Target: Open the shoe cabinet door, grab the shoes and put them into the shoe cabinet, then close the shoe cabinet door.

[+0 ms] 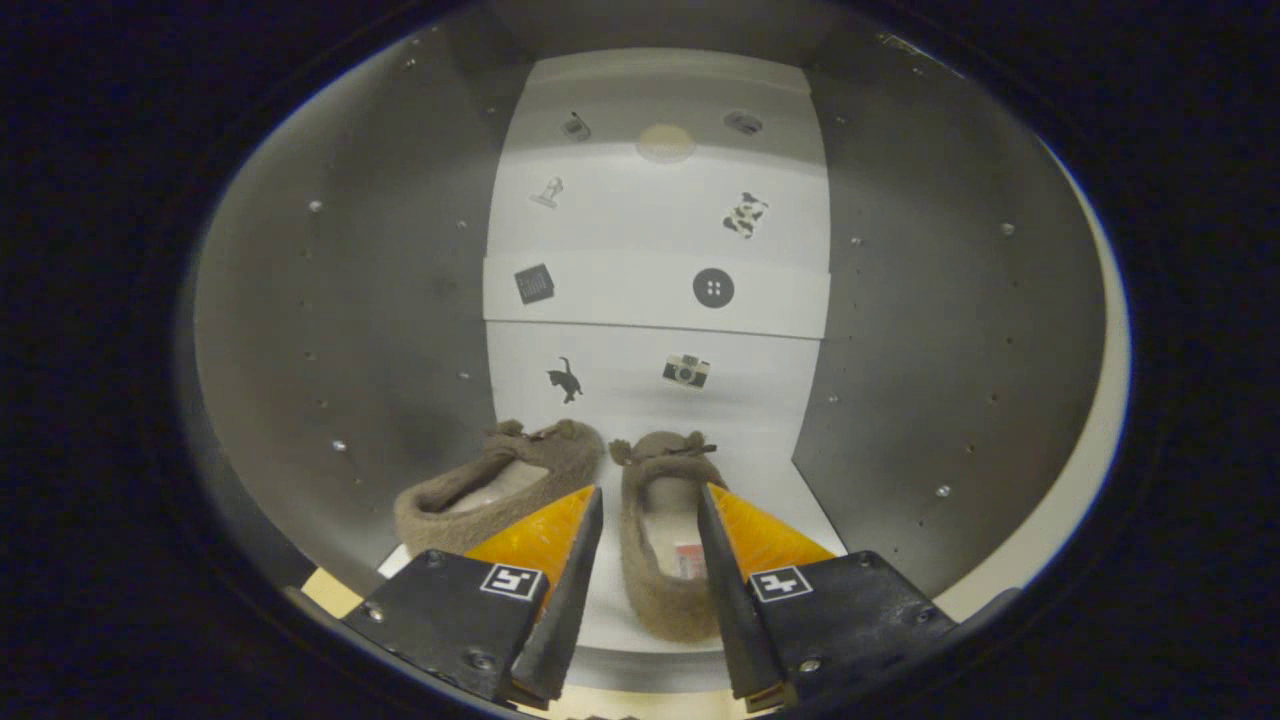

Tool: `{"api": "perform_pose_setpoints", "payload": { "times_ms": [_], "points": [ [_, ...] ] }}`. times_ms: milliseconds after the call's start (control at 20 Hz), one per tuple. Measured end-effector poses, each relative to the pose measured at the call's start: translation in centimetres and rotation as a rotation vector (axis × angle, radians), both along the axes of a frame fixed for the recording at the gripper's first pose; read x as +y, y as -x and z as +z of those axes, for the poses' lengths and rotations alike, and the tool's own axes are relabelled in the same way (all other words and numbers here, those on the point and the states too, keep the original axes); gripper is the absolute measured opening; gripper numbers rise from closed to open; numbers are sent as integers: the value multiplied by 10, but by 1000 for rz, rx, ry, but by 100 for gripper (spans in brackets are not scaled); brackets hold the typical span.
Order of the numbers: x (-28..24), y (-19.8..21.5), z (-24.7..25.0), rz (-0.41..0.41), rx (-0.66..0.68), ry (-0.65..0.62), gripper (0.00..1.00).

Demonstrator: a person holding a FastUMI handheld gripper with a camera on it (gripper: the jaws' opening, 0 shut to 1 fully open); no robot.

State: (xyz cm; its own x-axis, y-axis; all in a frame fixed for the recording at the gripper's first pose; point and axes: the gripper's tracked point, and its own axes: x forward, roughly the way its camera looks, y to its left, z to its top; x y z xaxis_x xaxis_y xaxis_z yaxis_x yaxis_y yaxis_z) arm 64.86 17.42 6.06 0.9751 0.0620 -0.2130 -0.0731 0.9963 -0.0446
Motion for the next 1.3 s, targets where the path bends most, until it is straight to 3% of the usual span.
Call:
{"api": "perform_pose_setpoints", "payload": {
  "times_ms": [200,500,700,850,950,1150,1300],
  "points": [
    [7,57,13,2,-22,-10,95],
    [20,152,41,20,-90,-5,99],
    [23,231,49,-2,-52,-54,99],
    [26,290,67,46,-95,-26,99],
    [8,327,79,34,-134,-12,100],
    [-21,411,89,86,-154,-26,100],
    [-60,463,104,86,-221,35,100]
  ]
}}
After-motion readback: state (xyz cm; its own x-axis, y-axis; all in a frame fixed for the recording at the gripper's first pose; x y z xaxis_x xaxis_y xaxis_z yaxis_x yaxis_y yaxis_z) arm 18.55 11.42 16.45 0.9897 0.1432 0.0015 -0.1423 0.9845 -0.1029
